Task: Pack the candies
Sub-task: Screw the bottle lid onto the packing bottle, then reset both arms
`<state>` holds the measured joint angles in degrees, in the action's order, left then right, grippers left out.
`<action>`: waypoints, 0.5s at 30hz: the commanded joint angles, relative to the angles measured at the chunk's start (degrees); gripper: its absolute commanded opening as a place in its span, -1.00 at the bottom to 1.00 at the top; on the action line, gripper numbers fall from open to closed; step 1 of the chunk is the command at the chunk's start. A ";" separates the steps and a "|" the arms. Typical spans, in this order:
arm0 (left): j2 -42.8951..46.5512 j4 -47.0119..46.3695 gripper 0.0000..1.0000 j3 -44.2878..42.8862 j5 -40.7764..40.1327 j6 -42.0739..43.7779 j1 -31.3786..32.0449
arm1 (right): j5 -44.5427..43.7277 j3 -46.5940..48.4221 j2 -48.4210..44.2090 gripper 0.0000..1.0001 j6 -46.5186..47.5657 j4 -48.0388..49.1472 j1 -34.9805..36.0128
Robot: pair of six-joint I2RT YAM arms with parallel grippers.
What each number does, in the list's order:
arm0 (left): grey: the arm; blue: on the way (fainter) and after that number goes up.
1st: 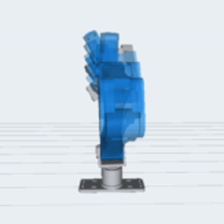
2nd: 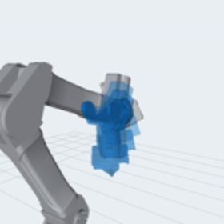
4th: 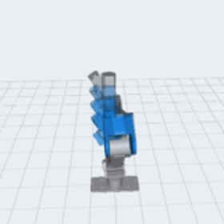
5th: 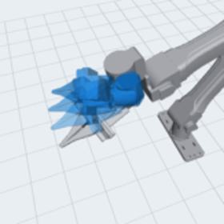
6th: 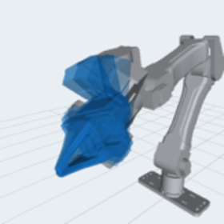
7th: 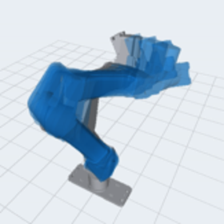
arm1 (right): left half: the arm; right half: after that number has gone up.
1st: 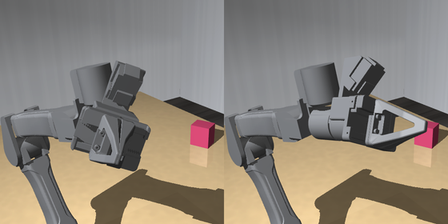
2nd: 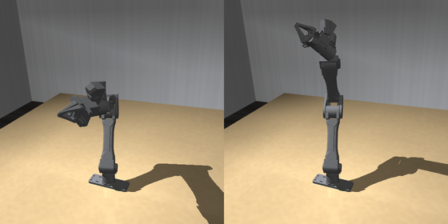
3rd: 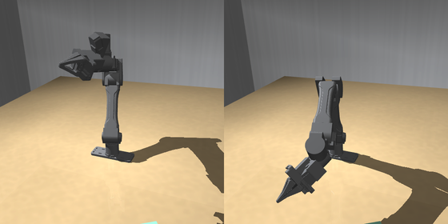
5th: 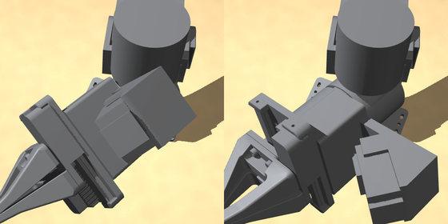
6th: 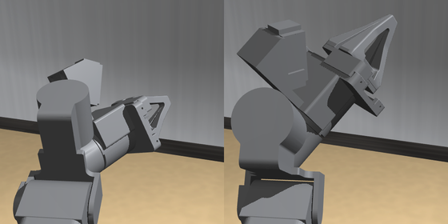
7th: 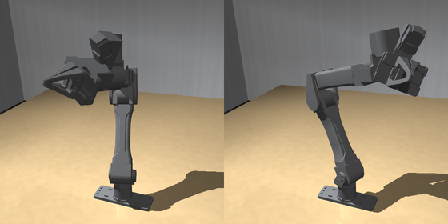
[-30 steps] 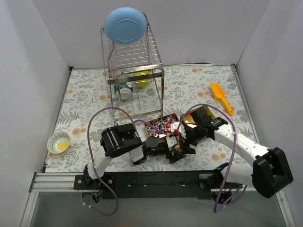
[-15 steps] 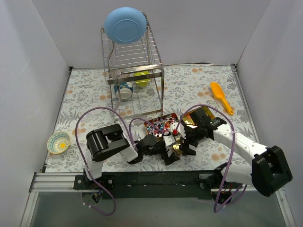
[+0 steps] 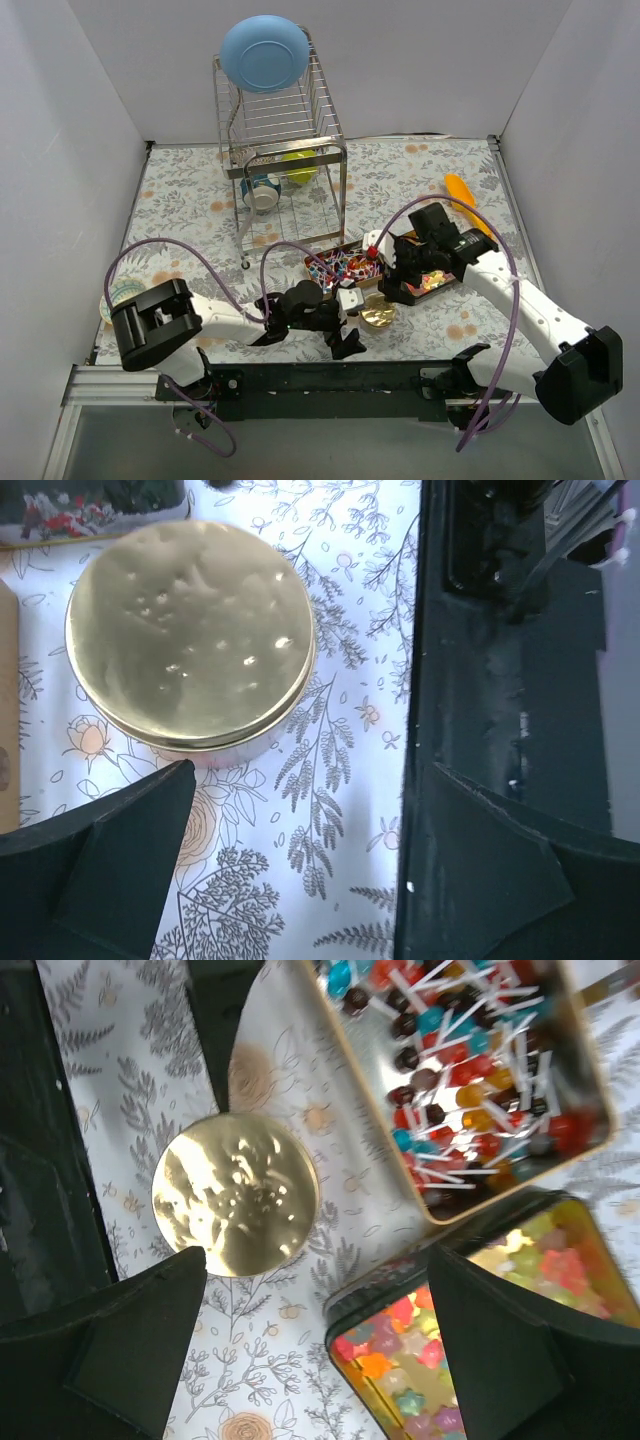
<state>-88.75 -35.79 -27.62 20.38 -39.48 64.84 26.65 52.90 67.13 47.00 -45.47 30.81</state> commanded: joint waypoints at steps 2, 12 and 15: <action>7.62 16.52 0.96 -2.97 -0.69 1.43 0.11 | -0.72 4.92 -4.29 0.96 -6.31 -1.11 -0.66; 27.30 31.55 0.97 -5.59 -5.96 1.25 -0.76 | -14.95 7.20 -9.13 0.97 -21.58 1.96 -9.93; 29.60 40.95 0.96 -13.75 -6.94 2.40 -5.91 | -20.93 9.75 -6.59 0.96 -29.40 1.18 -18.81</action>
<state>-62.83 -7.31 -31.92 16.05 -38.54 64.18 15.57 57.39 58.98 30.35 -45.28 22.02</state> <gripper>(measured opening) 0.982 0.982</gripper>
